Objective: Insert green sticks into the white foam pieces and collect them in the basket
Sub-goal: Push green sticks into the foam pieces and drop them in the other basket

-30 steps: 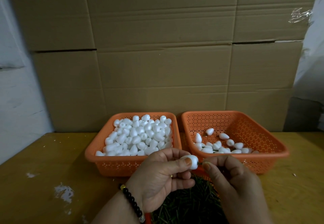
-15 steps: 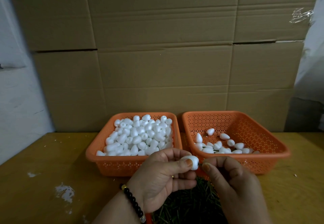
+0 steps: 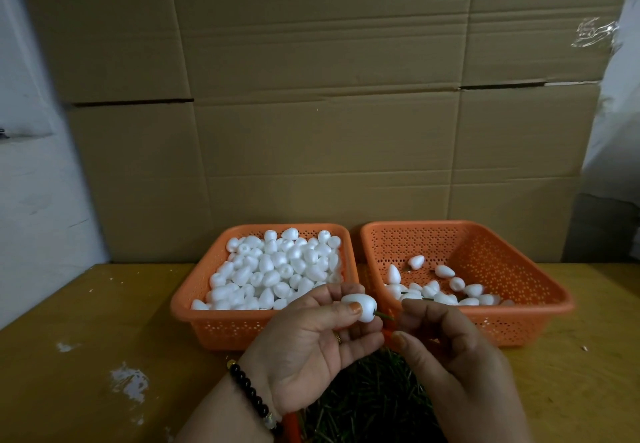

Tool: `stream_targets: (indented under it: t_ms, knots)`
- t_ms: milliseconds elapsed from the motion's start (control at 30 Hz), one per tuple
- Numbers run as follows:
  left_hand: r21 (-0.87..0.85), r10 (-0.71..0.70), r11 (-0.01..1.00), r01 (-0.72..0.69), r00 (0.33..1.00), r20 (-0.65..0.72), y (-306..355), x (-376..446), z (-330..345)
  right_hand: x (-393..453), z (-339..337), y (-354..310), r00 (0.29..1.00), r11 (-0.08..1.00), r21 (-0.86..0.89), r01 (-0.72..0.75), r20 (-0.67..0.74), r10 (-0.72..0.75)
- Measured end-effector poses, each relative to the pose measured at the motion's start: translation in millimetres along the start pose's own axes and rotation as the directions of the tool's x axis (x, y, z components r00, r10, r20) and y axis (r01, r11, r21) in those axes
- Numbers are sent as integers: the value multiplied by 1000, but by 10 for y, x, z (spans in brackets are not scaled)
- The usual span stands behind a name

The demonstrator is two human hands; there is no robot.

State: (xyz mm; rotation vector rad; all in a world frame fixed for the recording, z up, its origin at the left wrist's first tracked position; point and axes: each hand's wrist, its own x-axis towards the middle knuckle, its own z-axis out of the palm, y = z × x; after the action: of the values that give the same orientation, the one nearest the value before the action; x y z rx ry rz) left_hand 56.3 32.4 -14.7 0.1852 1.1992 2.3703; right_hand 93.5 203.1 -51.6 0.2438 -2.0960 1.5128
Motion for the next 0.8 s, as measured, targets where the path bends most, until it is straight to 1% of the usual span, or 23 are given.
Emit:
stream_targets:
  t_ms: [100, 200, 267, 333, 400, 500, 567, 633, 667, 700, 733, 800]
  knots:
    - [-51, 14, 999, -12, 999, 43, 9, 1, -1, -7, 3, 24, 1000, 1000, -1, -1, 6, 1]
    - [-77, 32, 997, -26, 996, 83, 14, 4, 2, -25, 5, 36, 999, 998, -44, 44, 3, -43]
    - [-91, 40, 995, -31, 993, 108, 19, 3, -4, -36, 6, 37, 995, 990, -102, 93, -15, -95]
    - [-111, 50, 993, -37, 991, 124, 22, 4, -7, -44, -5, 19, 985, 961, -219, 169, -5, -175]
    - [-134, 64, 990, -47, 989, 131, 27, 7, -3, -51, -17, -43, 959, 901, -332, 280, 70, -273]
    - [-174, 76, 983, -51, 987, 142, 46, 15, 7, -84, -12, -171, 907, 803, -433, 411, 279, -314]
    - [-223, 78, 974, -41, 984, 161, 61, 13, 10, -110, 3, -234, 862, 748, -481, 457, 446, -240]
    - [-278, 84, 960, -33, 981, 175, 69, 12, 4, -115, 33, -252, 825, 702, -542, 462, 554, -115]
    - [-304, 88, 952, -32, 981, 173, 71, 16, -1, -100, 55, -270, 797, 683, -573, 453, 604, -21]
    - [-331, 92, 943, -33, 982, 166, 74, 20, -7, -87, 88, -282, 765, 658, -590, 468, 643, 32]
    - [-356, 95, 934, -33, 983, 156, 76, 24, -16, -107, 100, -233, 733, 643, -569, 512, 680, 19]
    - [-378, 88, 925, -34, 988, 125, 80, 32, -20, -138, 85, -128, 625, 643, -526, 556, 775, 93]
